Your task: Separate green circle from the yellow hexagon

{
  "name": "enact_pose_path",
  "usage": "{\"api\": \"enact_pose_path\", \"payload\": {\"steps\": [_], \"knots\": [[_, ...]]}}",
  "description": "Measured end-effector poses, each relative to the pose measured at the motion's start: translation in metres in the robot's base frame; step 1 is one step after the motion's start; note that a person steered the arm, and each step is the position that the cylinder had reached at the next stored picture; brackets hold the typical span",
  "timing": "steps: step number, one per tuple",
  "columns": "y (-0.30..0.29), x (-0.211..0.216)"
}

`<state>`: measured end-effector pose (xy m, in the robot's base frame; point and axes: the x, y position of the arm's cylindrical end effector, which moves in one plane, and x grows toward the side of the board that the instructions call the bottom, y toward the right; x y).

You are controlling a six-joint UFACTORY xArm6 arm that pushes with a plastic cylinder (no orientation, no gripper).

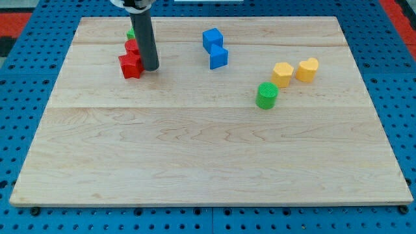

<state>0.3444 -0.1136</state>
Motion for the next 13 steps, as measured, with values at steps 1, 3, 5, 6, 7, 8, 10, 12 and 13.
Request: {"api": "enact_pose_path", "payload": {"steps": [1, 3, 5, 6, 7, 8, 10, 12, 13], "knots": [[0.005, 0.002], [0.071, 0.013], [0.089, 0.032], [0.089, 0.052], [0.089, 0.061], [0.093, 0.078], [0.181, 0.101], [0.287, 0.104], [0.317, 0.086]]}}
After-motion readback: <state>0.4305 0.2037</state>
